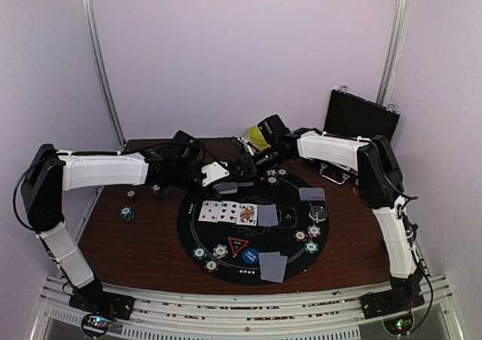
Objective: Distribute texas hold em gaming equipment
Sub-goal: Pick up the poker card from the face-down deck piles.
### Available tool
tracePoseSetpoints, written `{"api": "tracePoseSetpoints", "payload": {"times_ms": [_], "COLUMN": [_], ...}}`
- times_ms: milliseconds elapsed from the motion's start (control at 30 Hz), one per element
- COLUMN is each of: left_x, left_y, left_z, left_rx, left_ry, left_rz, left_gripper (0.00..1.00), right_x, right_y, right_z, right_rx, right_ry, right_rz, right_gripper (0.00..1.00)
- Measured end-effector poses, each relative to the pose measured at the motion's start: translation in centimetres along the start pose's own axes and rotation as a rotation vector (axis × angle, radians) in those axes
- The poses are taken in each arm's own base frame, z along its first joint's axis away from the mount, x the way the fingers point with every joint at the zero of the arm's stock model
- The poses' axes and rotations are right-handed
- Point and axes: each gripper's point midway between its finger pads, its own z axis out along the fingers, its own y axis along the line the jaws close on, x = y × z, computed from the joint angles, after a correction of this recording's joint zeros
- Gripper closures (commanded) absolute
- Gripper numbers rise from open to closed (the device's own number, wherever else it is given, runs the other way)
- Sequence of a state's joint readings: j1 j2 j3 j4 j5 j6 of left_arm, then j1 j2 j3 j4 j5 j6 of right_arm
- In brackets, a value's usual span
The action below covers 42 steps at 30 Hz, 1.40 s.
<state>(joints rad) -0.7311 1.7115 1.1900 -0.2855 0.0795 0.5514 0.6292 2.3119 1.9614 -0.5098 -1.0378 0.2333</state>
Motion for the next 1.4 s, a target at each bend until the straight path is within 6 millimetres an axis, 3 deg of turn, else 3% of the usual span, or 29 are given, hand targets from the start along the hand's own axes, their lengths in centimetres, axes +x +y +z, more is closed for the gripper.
{"api": "tracePoseSetpoints", "payload": {"times_ms": [567, 1000, 1200, 1400], "left_x": [0.4, 0.5, 0.5, 0.4], "left_y": [-0.7, -0.6, -0.6, -0.6], "left_z": [0.0, 0.0, 0.0, 0.0], "left_rx": [0.031, 0.027, 0.027, 0.028], "left_ry": [0.014, 0.017, 0.016, 0.016], "left_rz": [-0.002, -0.001, 0.004, 0.006], "left_gripper": [0.89, 0.90, 0.89, 0.89], "right_x": [1.4, 1.6, 1.8, 2.3], "right_y": [-0.9, -1.0, -0.6, -0.5], "right_z": [0.4, -0.7, -1.2, -1.7], "right_rx": [0.084, 0.078, 0.081, 0.085], "right_ry": [0.058, 0.064, 0.084, 0.110], "right_rz": [-0.124, -0.132, -0.151, -0.167], "right_gripper": [0.70, 0.78, 0.89, 0.91]}}
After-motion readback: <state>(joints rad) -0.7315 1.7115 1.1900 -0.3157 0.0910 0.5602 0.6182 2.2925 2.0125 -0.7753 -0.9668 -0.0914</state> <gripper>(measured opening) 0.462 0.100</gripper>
